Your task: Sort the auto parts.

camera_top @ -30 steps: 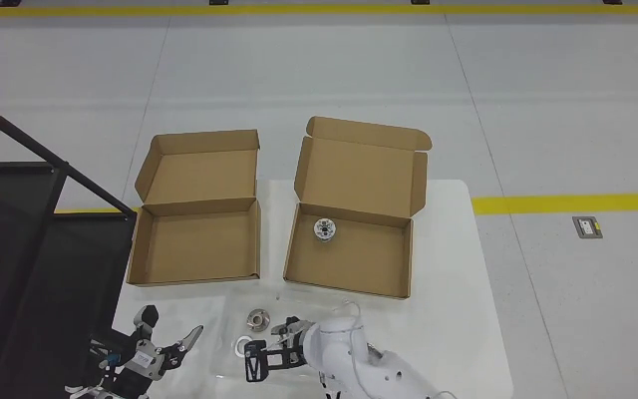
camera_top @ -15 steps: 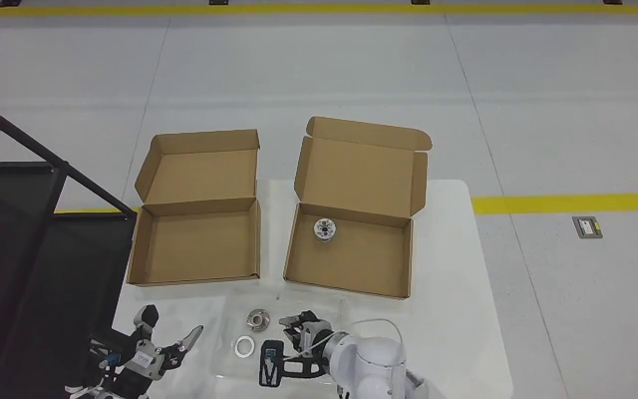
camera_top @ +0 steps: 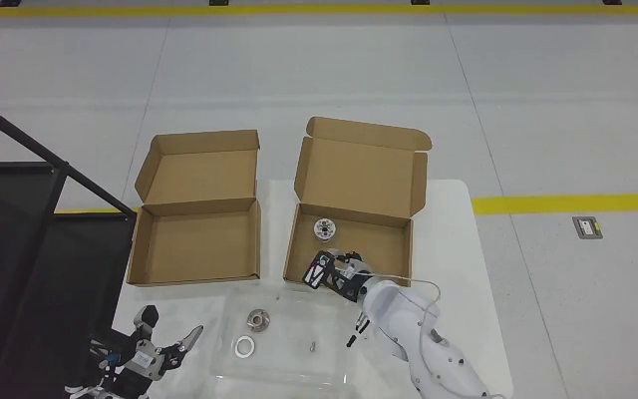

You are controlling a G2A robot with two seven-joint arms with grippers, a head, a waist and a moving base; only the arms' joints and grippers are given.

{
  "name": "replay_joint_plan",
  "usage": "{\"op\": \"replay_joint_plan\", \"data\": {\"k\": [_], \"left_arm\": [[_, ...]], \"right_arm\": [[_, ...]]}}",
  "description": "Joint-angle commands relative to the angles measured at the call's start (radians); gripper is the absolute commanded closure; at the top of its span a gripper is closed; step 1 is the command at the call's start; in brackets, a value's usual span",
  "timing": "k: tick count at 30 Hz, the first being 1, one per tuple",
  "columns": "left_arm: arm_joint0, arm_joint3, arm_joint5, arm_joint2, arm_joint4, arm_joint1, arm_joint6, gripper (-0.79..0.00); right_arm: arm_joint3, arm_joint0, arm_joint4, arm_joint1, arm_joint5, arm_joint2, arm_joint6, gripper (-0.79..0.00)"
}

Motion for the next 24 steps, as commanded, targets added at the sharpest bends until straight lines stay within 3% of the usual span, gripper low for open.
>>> {"op": "replay_joint_plan", "data": {"k": [1, 12, 24], "left_arm": [[0.0, 0.0, 0.0, 0.0, 0.0, 0.0, 0.0, -0.785], [0.0, 0.0, 0.0, 0.0, 0.0, 0.0, 0.0, -0.785], [0.0, 0.0, 0.0, 0.0, 0.0, 0.0, 0.0, -0.785]], "right_arm": [[0.097, 0.063, 0.044, -0.008, 0.007, 0.005, 0.024, 0.0], [0.557, 0.329, 0.173, -0.053, -0.017, -0.03, 0.006, 0.0], [0.74, 0.419, 0.198, -0.092, 0.031, -0.087, -0.008, 0.0]]}}
